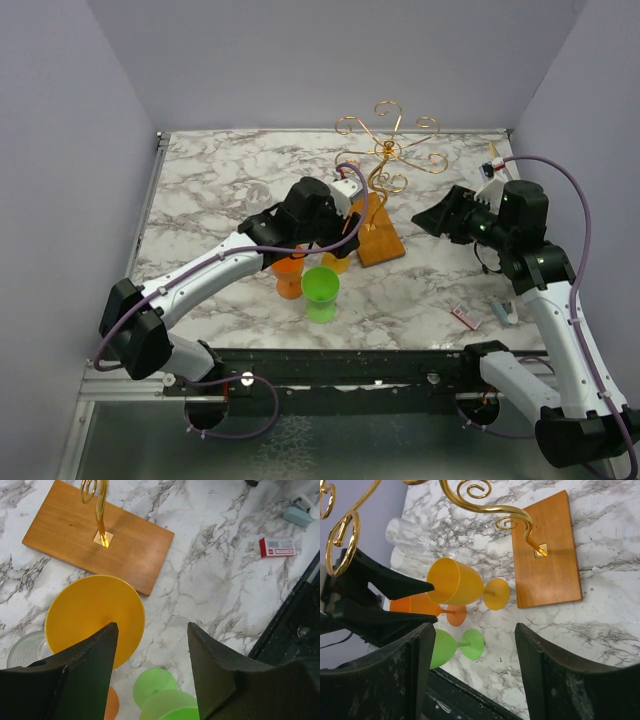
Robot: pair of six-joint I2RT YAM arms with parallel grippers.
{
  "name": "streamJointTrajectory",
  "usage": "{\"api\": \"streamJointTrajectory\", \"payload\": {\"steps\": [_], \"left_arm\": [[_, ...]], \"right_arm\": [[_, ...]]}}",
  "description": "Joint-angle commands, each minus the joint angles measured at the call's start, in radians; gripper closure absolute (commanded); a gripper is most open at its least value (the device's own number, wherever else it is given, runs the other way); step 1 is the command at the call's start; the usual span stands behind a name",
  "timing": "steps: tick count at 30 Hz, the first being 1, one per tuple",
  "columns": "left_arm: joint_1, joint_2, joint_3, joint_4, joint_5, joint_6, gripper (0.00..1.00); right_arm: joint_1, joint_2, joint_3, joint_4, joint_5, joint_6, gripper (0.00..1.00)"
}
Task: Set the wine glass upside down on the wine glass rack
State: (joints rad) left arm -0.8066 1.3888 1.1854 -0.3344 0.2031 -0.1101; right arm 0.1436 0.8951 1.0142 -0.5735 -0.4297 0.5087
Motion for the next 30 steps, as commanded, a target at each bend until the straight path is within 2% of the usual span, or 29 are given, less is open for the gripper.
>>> {"api": "streamJointTrajectory", "payload": {"steps": [1,5,14,23,26,30], "left_arm": [[-0.021,0.045,0.036,0.001,-0.096,0.012,0.41],[-0.028,0.091,0.05,-0.001,-0.123,0.005,0.42],[-0.042,0.103,0.032,-0.026,-0.138,0.002,0.55],[-0.061,0.136,0.036,-0.087,-0.181,0.022,0.57],[-0.065,0.14,0.035,-0.091,-0.193,0.027,0.66],[-0.069,0.133,0.049,-0.089,-0.189,0.037,0.93]], "right_arm": [[-0.004,-0.009,-0.015,0.03,-0.034,0.016,0.3],[-0.004,-0.003,-0.024,0.034,-0.042,0.016,0.33],[-0.004,0.004,-0.025,0.033,-0.024,0.023,0.35],[-0.004,0.009,-0.027,0.063,-0.035,0.054,0.35],[-0.004,0.004,-0.029,0.068,-0.036,0.061,0.35],[-0.003,-0.004,-0.028,0.069,-0.039,0.069,0.35]]}}
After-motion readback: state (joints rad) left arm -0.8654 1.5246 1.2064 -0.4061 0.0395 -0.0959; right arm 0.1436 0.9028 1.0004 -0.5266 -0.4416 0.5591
